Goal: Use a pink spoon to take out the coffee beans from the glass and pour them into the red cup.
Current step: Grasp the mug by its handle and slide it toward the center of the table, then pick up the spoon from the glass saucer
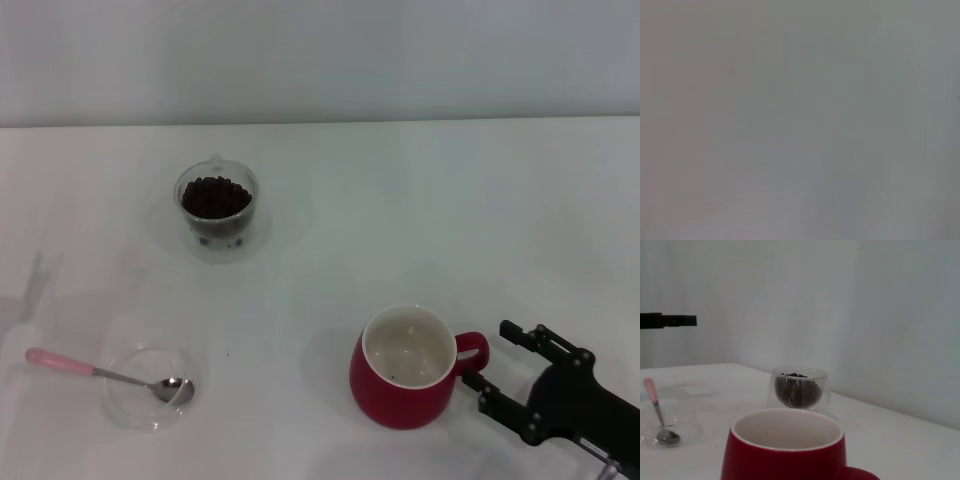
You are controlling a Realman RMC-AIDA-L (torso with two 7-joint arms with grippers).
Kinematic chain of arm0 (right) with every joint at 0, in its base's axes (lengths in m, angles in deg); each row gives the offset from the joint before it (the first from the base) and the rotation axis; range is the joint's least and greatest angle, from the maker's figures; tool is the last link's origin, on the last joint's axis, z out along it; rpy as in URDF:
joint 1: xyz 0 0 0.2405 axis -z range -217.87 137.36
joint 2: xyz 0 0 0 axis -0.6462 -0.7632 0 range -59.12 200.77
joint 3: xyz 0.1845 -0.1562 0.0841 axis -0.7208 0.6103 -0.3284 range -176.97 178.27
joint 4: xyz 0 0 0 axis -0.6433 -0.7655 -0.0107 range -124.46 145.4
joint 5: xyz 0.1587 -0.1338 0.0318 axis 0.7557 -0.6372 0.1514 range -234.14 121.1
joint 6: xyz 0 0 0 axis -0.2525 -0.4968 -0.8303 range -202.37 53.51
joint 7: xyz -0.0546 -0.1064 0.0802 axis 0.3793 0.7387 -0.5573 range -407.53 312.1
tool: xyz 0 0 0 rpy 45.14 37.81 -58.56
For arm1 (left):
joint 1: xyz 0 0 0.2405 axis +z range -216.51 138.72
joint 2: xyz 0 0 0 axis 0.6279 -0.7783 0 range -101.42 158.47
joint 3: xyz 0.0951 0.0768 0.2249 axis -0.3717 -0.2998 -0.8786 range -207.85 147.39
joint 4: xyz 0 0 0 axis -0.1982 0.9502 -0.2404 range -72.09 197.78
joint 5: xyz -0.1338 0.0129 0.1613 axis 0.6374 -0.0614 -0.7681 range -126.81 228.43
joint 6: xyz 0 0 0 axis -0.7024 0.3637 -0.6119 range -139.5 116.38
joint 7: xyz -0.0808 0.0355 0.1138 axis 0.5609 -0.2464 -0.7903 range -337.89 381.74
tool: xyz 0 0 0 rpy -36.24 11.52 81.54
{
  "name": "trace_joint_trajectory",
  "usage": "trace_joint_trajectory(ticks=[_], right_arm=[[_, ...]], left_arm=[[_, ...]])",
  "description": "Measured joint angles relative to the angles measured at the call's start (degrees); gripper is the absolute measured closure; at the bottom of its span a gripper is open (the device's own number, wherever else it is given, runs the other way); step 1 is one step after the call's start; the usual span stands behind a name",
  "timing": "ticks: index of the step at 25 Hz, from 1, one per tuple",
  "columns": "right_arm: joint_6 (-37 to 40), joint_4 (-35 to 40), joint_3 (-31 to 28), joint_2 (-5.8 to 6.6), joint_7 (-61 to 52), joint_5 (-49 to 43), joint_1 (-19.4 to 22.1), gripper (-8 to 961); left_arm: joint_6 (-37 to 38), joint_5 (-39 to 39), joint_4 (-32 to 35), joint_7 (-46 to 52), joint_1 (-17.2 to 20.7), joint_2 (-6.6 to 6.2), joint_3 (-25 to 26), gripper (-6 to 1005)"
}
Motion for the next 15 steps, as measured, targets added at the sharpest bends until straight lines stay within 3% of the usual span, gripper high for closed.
trace_joint_trajectory(ticks=[15], right_arm=[[7.86,8.33,1.31,0.08,-8.59,1.02,4.11,214]], left_arm=[[-0.22,-0.13,-0.34,0.0,0.53,0.18,-0.09,107]])
